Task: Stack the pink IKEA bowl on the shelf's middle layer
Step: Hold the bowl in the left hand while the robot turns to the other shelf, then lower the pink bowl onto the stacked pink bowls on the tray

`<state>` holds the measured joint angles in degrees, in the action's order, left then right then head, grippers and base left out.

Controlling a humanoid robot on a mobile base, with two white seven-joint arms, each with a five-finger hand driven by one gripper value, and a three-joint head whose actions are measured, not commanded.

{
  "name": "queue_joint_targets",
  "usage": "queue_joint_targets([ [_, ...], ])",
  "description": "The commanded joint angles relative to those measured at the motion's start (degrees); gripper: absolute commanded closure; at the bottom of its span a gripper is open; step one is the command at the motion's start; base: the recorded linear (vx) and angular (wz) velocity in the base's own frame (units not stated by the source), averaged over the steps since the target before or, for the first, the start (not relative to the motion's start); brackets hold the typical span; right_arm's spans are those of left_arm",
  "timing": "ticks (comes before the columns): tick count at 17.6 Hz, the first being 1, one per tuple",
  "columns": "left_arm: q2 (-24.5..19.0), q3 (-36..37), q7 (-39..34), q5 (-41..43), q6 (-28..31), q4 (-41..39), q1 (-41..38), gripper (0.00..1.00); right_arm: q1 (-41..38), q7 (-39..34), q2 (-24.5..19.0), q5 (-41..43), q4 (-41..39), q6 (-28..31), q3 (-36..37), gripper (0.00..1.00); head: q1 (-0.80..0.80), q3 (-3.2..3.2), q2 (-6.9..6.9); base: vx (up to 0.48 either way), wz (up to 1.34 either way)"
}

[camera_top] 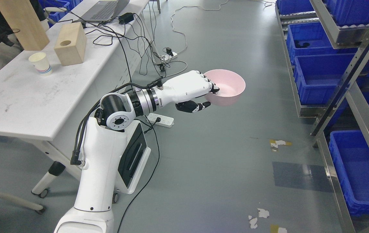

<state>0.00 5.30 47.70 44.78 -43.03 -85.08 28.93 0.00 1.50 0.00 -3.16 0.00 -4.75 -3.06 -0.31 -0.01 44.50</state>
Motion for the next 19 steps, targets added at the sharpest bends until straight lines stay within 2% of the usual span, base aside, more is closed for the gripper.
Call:
queue_joint_targets([
  [1, -1.00, 3.58, -0.07, -0.31, -0.30, 0.00, 0.34, 0.97, -1.32, 0.00, 1.00, -0.01, -1.00, 0.00, -0.01, 0.00, 0.00, 0.00, 0.00, 0.148, -0.22],
  [7, -1.00, 4.63, -0.07, -2.50, -1.97, -0.18, 2.08, 0.97, -1.32, 0.00, 1.00, -0.01, -1.00, 0.00, -0.01, 0.00, 0.00, 0.00, 0.00, 0.115, -0.48],
  [12, -1.00, 9.29, -1.12, -8.83, -1.97, -0.27, 11.66, 0.96, -1.32, 0.00, 1.00, -0.01, -1.00, 0.00, -0.01, 0.00, 0.00, 0.00, 0.01, 0.105, -1.02],
  [16, -1.00, 9.03, -1.03, -10.07, -1.97, -0.27, 19.39, 0.96, -1.32, 0.00, 1.00, -0.01, -1.00, 0.00, -0.01, 0.00, 0.00, 0.00, 0.01, 0.087, -1.19],
  [19, -1.00, 8.33, -0.68, -9.46, -1.97, 0.52, 22.13, 0.96, -1.32, 0.00, 1.00, -0.01, -1.00, 0.00, -0.01, 0.00, 0.00, 0.00, 0.01, 0.067, -1.16],
])
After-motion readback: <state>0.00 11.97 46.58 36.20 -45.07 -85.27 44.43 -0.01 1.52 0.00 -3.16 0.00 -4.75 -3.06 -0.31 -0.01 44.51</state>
